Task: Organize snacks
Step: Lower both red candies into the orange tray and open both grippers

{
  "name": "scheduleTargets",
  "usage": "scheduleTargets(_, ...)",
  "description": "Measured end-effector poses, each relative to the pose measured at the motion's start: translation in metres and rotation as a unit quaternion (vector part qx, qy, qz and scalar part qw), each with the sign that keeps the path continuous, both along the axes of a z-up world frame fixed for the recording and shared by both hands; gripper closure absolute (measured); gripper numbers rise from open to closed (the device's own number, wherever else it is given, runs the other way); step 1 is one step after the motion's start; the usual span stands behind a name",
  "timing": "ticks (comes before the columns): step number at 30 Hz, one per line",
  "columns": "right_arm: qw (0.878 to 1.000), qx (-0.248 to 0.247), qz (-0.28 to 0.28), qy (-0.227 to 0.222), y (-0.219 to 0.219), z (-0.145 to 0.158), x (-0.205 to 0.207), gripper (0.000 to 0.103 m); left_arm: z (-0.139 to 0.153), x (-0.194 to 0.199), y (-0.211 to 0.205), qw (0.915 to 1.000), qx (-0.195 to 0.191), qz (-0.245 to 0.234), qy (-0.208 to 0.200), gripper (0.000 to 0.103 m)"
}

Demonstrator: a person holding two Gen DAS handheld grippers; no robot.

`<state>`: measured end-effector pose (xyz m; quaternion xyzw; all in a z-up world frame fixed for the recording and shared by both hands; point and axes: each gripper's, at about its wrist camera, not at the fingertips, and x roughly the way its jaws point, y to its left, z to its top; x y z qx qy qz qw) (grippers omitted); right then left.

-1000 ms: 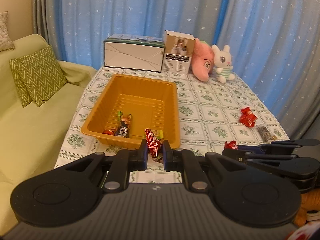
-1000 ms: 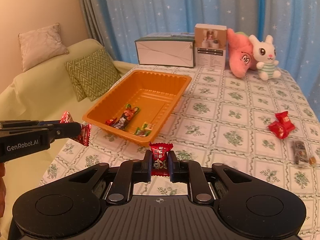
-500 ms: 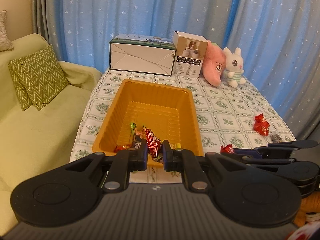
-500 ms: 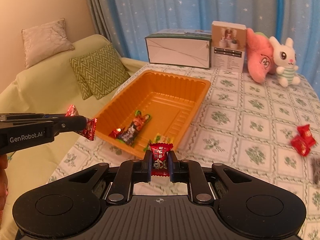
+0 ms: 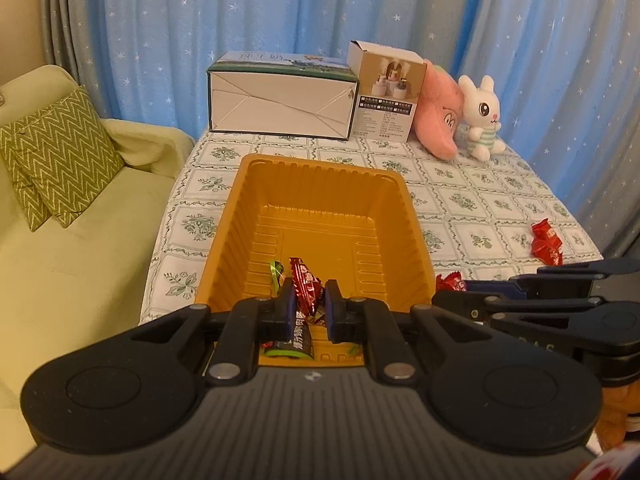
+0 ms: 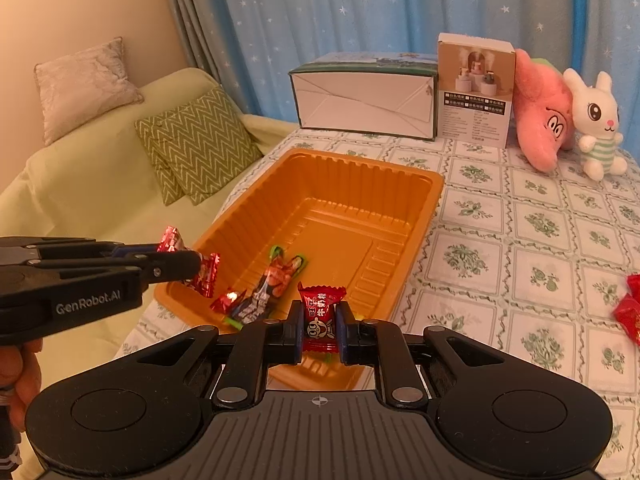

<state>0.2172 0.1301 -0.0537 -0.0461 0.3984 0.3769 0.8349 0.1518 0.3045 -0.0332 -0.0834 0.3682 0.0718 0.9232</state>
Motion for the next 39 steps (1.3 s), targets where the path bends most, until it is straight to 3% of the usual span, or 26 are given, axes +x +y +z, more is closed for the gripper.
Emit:
scheduleTargets(10,1.000,-0.002,-0.010,0.011,0.000,-0.010,0.015,0.087,-0.015,0.022,0.005,0.9996,-0.016,-0.015,0.016,0.089)
scheduleTargets(13,1.000,-0.003,-0.013,0.014,-0.001,-0.011,0.017,0.087,-0.014,0.020,0.006,0.9998,-0.012,-0.014,0.011,0.070)
scheduleTargets(14,1.000,-0.003,-0.013,0.014,-0.001,-0.012,0.017,0.086,-0.013,0.019,0.006,0.9999,-0.008,-0.011,0.011,0.068)
scheduleTargets(26,1.000,0.004,-0.008,0.017,0.007,-0.011,0.018,0.086,-0.001,-0.001,0.018,0.9997,0.009,0.023,0.001,0.068)
scheduleTargets(35,0.999,0.040,0.000,0.031,0.015,-0.012,0.031,0.085,0.002,-0.013,0.025,0.9989,0.004,0.045,-0.010,0.068)
scheduleTargets(36,0.999,0.039,-0.006,0.028,0.013,-0.013,0.033,0.077,0.001,-0.015,0.026,0.9988,0.003,0.047,-0.010,0.068)
scheduleTargets(37,0.999,0.041,-0.013,0.030,0.010,-0.013,0.034,0.058,0.001,-0.016,0.026,0.9987,0.001,0.049,-0.011,0.067)
scheduleTargets(39,0.998,0.050,-0.023,0.035,0.003,-0.014,0.035,0.041,0.000,-0.020,0.025,0.9985,-0.003,0.052,-0.013,0.063)
